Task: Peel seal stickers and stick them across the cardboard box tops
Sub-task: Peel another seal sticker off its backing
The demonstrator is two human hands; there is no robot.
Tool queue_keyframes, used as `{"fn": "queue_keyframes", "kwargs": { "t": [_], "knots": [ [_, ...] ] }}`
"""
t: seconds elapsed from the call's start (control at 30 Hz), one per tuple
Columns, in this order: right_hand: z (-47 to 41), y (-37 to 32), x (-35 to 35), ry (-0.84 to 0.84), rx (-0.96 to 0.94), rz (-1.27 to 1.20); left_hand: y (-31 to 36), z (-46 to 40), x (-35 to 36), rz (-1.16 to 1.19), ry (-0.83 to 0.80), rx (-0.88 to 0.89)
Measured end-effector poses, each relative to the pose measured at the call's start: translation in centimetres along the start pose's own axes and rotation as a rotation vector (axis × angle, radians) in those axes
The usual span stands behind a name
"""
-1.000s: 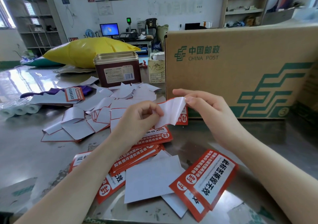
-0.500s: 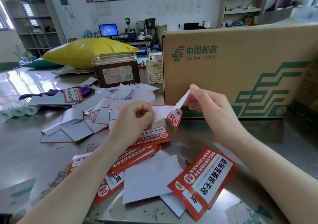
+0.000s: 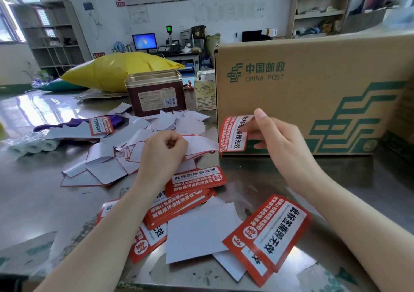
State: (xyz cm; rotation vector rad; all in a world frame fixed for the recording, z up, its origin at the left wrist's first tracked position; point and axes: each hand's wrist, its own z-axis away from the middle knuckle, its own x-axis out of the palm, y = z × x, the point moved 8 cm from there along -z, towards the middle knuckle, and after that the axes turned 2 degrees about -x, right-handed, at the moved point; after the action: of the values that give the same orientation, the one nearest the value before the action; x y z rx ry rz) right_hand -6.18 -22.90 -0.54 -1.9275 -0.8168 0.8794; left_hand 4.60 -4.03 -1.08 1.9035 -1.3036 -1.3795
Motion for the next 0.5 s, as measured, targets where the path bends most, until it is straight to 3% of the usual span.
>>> {"fn": "queue_keyframes", "kwargs": {
  "t": [0.33, 0.5],
  "knots": [
    [-0.2, 0.1, -0.1, 0.014, 0.003, 0.02, -2.8, -1.3, -2.3, 0.061, 0.203, -0.128],
    [-0.2, 0.1, -0.1, 0.012, 0.004, 0.029, -3.5, -1.4, -2.4, 0.014, 0.199, -0.177]
  ]
}}
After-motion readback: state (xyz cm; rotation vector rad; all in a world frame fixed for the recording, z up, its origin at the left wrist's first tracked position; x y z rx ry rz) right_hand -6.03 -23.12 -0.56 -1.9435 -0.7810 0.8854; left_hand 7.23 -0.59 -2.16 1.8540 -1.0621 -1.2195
